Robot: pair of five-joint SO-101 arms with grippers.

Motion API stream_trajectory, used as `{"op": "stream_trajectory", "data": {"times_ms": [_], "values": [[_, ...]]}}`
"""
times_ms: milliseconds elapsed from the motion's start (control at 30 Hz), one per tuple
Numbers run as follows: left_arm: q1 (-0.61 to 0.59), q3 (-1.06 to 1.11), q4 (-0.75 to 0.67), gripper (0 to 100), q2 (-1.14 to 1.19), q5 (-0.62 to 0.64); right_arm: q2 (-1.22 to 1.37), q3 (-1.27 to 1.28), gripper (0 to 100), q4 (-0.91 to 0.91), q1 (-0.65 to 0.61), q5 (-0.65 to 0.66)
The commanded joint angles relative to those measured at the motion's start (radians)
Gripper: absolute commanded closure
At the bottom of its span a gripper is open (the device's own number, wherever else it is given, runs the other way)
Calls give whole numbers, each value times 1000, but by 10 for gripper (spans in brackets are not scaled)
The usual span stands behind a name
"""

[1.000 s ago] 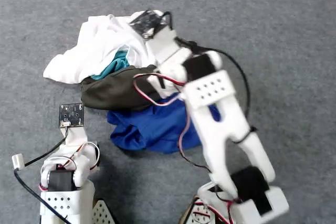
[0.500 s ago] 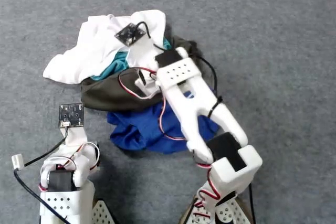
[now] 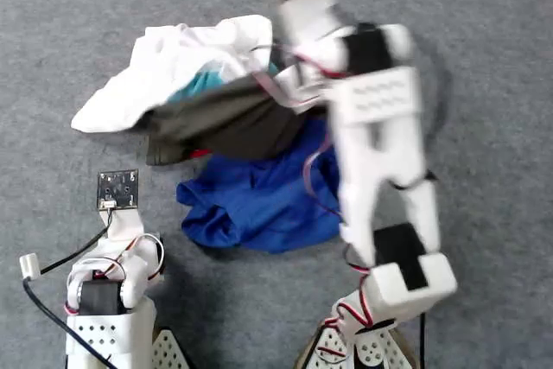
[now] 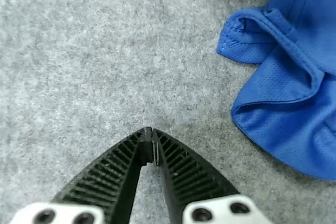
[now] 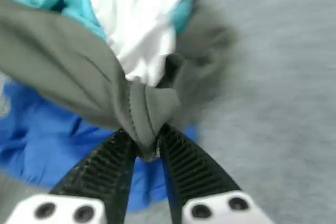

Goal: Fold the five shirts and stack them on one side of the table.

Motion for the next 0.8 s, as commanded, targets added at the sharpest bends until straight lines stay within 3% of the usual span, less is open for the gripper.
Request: {"op": "stream_trajectory", "data": {"times_ms": [0,300,600,767], "values": [[6,12,3,982,-4,0,-110,-232,997,25,159,8],[6,12,3,982,-4,0,-185,-309,997,35,507,8],[80,12,3,982,-2,0,-147,-151,997,-61,866,9],[94,12,3,982,-2,0,-114,-12,995,-150,995,9]]}}
